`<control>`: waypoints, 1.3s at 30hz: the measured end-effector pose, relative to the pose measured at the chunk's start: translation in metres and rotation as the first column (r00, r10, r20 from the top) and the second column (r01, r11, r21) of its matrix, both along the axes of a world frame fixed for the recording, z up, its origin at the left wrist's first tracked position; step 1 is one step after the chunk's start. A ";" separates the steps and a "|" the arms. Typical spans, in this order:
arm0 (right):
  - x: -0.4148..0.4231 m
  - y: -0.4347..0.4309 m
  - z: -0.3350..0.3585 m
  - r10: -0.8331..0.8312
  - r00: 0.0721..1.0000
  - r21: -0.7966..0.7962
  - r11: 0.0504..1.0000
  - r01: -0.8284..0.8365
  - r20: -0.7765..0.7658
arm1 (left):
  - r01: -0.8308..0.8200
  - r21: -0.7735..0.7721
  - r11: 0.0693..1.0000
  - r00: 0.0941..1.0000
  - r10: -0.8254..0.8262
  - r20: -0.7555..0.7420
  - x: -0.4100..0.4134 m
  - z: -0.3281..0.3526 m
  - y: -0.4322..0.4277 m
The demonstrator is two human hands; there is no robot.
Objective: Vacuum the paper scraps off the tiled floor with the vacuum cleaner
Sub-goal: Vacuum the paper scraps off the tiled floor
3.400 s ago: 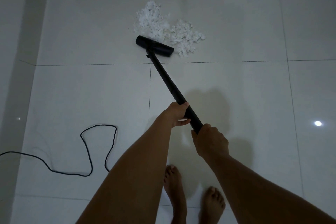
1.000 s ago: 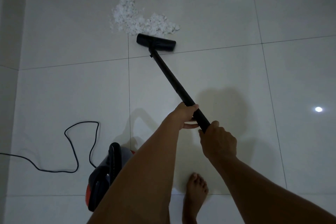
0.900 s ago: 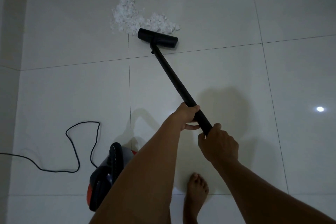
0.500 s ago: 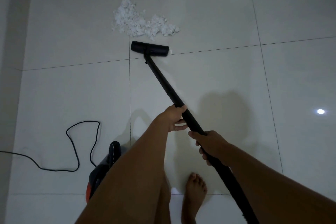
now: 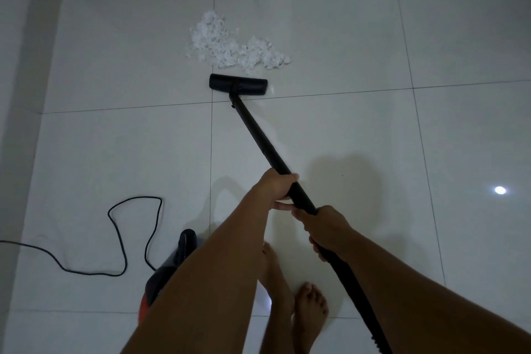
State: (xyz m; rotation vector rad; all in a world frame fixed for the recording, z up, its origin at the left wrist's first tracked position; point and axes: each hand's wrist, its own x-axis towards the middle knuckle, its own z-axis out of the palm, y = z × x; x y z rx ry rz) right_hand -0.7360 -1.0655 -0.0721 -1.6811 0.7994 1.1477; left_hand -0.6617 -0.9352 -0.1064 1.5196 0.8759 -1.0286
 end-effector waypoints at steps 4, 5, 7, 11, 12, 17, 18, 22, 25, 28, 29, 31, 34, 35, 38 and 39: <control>0.010 0.002 0.006 0.010 0.999 -0.026 1.000 -0.009 0.035 | -0.035 -0.026 0.999 0.999 0.035 0.009 0.010 0.006 0.003; 0.013 0.001 0.008 0.012 0.999 -0.031 0.999 -0.010 0.042 | -0.033 -0.026 0.999 0.999 0.033 0.012 0.014 0.008 0.002; 0.019 0.001 0.010 0.007 0.999 -0.041 0.999 -0.006 0.047 | -0.014 -0.022 1.000 1.000 0.015 0.025 0.021 0.013 -0.001; 0.026 -0.004 0.010 -0.049 0.997 -0.015 0.999 0.050 0.057 | 0.028 -0.014 1.000 0.999 -0.027 0.043 0.034 0.015 -0.010; 0.027 -0.008 0.009 -0.051 0.997 -0.011 0.999 0.051 0.063 | 0.032 -0.014 0.999 0.999 -0.031 0.045 0.036 0.015 -0.014; 0.033 -0.042 0.009 -0.010 0.998 -0.033 0.999 0.013 0.070 | 0.028 -0.009 1.000 0.999 -0.027 0.028 0.040 0.020 -0.045; 0.033 -0.049 0.009 0.000 0.998 -0.038 0.999 0.003 0.067 | 0.024 -0.011 1.000 0.999 -0.024 0.024 0.040 0.021 -0.052; 0.031 -0.076 0.008 0.014 0.997 -0.055 0.998 -0.010 0.070 | 0.027 -0.019 0.999 1.000 -0.027 0.007 0.037 0.021 -0.081; 0.030 -0.095 0.006 0.006 0.998 -0.065 0.998 -0.002 0.062 | 0.036 -0.020 0.999 0.999 -0.036 0.009 0.037 0.019 -0.100; 0.035 -0.110 0.002 0.024 0.997 -0.077 0.997 -0.019 0.073 | 0.031 -0.027 0.999 0.999 -0.030 0.013 0.042 0.017 -0.117; 0.037 -0.115 0.000 0.038 0.996 -0.085 0.996 -0.031 0.080 | 0.028 -0.029 0.999 1.000 -0.027 0.012 0.044 0.015 -0.121; 0.042 -0.122 -0.003 0.057 0.994 -0.092 0.995 -0.048 0.089 | 0.018 -0.030 0.999 1.000 -0.018 0.009 0.048 0.013 -0.127; 0.048 -0.127 -0.007 0.062 0.993 -0.079 0.995 -0.054 0.098 | -0.001 -0.022 1.000 1.000 0.001 0.009 0.052 0.011 -0.131; 0.049 -0.127 -0.007 0.064 0.993 -0.075 0.996 -0.056 0.098 | -0.009 -0.019 1.000 1.000 0.009 0.007 0.053 0.011 -0.131; 0.051 -0.122 -0.008 0.071 0.994 -0.065 0.996 -0.066 0.085 | -0.032 -0.010 0.999 0.999 0.032 0.005 0.053 0.011 -0.124; 0.051 -0.119 -0.007 0.080 0.994 -0.063 0.995 -0.075 0.079 | -0.037 -0.005 0.999 0.999 0.037 0.004 0.052 0.011 -0.120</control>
